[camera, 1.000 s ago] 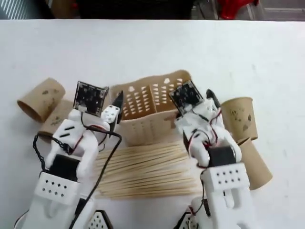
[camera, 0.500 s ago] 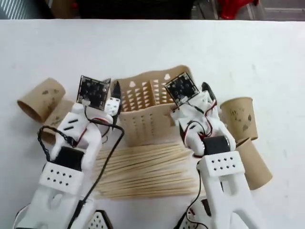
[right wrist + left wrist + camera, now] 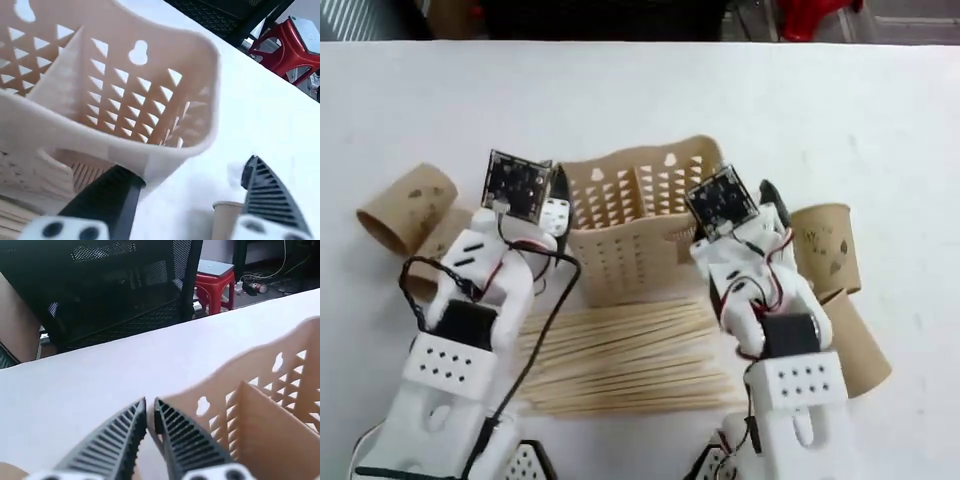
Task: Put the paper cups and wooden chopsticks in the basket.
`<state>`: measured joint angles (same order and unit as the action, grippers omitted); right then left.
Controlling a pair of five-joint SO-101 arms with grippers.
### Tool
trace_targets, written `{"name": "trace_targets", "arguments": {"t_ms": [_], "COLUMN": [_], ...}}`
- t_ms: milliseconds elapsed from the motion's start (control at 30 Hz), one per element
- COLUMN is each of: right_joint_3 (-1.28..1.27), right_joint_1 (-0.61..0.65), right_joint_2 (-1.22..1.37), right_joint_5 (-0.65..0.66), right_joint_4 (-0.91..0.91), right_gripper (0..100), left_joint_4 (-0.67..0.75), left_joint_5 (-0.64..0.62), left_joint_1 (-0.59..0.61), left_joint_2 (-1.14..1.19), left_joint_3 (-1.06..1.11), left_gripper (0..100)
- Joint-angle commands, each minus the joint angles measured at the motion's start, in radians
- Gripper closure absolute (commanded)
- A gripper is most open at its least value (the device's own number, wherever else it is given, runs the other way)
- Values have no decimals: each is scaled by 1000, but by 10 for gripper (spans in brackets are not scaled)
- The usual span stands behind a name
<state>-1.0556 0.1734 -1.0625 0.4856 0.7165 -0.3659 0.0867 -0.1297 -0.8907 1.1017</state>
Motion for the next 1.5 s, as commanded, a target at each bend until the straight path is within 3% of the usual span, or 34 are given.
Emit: {"name": "trace_targets", "arguments": {"t_ms": [0,267,500,600,767,967,1133,1467], "right_joint_3": [5,3,-61,-89,-133,-132,-137,-138], "right_joint_1": [-36,-36,7,10,13,15,12,13], "right_joint_2": [-113,-222,-185,-156,-117,-110,-116,-117], "right_joint_5": [2,3,3,3,3,3,3,3], "right_joint_4": [91,239,120,82,-21,-107,-107,-107], "right_gripper": [711,711,759,732,721,719,719,720], "left_joint_4": [-29,-31,-72,-78,-304,-545,-577,-585], "left_joint_5": [12,12,23,14,-86,-97,-143,-149], "left_joint_1": [64,113,35,62,156,53,-42,-38], "left_joint_2": [44,51,44,42,42,51,62,357], "left_joint_3": [3,-8,-11,-58,-324,-575,-591,-600], "left_gripper": [978,978,968,894,826,745,729,733]}}
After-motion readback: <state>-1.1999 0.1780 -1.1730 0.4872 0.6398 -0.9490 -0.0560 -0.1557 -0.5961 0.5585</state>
